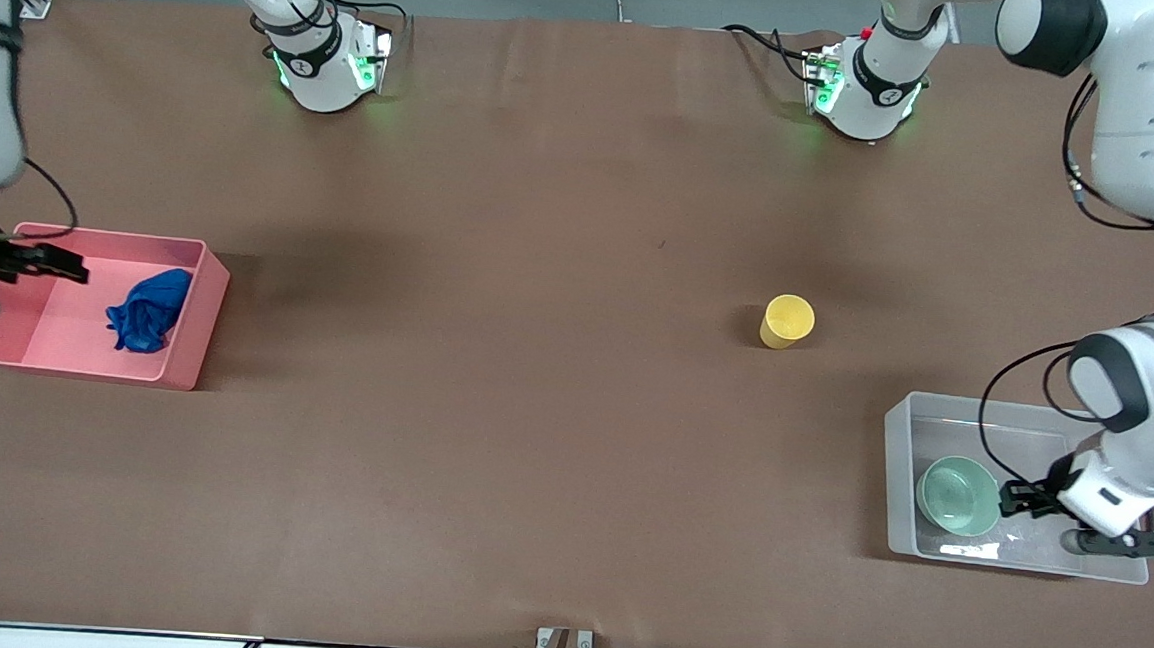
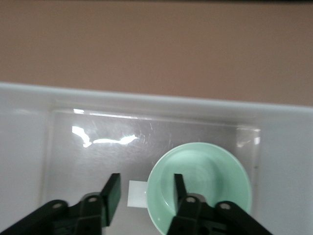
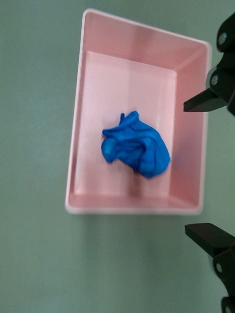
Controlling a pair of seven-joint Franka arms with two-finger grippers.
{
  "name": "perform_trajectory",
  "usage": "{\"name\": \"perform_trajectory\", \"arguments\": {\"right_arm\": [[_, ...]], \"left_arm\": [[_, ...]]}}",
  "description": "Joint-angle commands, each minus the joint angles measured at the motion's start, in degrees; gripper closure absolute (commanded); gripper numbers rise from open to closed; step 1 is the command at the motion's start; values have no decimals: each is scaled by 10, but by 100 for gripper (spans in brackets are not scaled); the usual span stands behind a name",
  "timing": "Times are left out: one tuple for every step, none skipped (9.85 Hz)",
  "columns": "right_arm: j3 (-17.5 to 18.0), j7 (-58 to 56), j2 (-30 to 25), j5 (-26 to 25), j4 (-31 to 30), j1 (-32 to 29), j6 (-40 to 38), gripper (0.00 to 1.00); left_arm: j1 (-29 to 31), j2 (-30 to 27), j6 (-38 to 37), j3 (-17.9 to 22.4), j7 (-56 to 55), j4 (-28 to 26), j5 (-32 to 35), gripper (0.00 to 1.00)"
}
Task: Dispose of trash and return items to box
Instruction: 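Open both grippers and withdraw both arms upward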
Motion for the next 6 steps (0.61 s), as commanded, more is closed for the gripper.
{"name": "perform_trajectory", "arguments": {"right_arm": [[63,135,-27,5,66,-8,-83,0],[89,209,-62,5,65,-7,-88,0],[102,246,-89,5,67,-3,-89,0],[102,244,-106,5,75,-3,-110,0],[102,240,-106,5,122,-5,-157,0],[101,215,-104,5,145,-6,-176,0]], "left_arm": [[-15,-122,-86,4,-8,-64,1,0],[-16,-167,-143,3,-10,-70,4,0],[-20,-204,-184,1,-12,-68,28,0],[-24,-246,-242,0,-28,-69,41,0],[-24,-283,-293,-1,-42,-69,41,0],[-25,-319,-347,-11,-46,-71,42,0]]}}
